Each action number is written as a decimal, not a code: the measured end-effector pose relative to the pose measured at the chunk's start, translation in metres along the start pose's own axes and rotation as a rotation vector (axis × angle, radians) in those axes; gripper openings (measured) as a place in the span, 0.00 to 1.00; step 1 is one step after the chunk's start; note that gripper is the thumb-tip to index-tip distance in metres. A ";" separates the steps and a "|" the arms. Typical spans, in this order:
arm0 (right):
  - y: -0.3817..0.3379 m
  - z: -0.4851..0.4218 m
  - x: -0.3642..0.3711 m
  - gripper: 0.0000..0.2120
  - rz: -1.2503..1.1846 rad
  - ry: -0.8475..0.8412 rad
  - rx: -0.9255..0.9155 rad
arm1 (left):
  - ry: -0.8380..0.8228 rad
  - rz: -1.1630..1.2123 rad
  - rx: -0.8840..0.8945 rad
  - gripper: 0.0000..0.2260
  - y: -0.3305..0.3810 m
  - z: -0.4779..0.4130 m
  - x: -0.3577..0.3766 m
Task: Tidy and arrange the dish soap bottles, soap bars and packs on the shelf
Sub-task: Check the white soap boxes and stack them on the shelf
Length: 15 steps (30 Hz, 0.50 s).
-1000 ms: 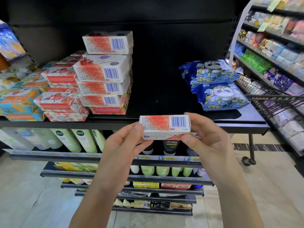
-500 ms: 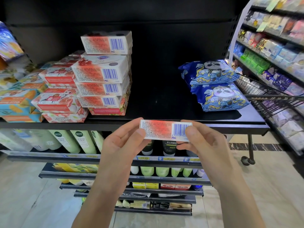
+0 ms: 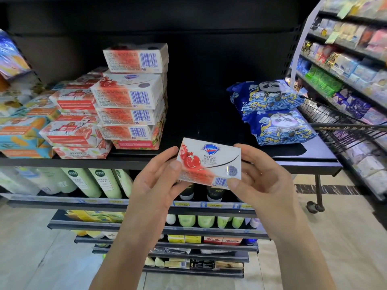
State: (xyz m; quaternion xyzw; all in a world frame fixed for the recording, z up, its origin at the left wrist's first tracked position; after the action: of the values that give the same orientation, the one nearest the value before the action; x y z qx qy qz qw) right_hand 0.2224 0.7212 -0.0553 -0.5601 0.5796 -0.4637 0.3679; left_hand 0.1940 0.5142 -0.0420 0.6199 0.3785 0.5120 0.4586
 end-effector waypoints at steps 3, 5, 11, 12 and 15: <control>0.001 -0.003 -0.002 0.29 0.014 -0.037 -0.041 | 0.018 0.034 -0.008 0.20 0.000 -0.001 0.000; 0.000 -0.005 -0.003 0.31 0.081 -0.060 -0.053 | 0.039 0.047 -0.009 0.19 0.001 -0.002 0.001; -0.012 -0.018 -0.003 0.37 0.499 -0.069 -0.138 | 0.077 0.041 0.016 0.21 0.004 -0.008 0.004; -0.015 -0.022 -0.002 0.35 0.544 -0.073 -0.155 | 0.076 0.025 0.020 0.21 0.005 -0.010 0.004; -0.025 -0.033 -0.002 0.31 0.567 -0.078 -0.179 | 0.077 -0.130 0.105 0.18 0.011 -0.015 0.003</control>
State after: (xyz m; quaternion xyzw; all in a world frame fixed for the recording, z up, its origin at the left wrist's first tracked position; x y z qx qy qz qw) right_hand 0.1994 0.7286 -0.0223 -0.4235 0.7369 -0.2678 0.4537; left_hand 0.1803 0.5162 -0.0300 0.5970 0.4617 0.4841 0.4427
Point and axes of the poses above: each hand's wrist, its own z-axis away from the middle knuckle, its own x-axis out of the palm, y = z × x, the point moved 1 cm from there along -z, towards the middle knuckle, and after that the axes turned 5 degrees about z, right-handed, at the moved point
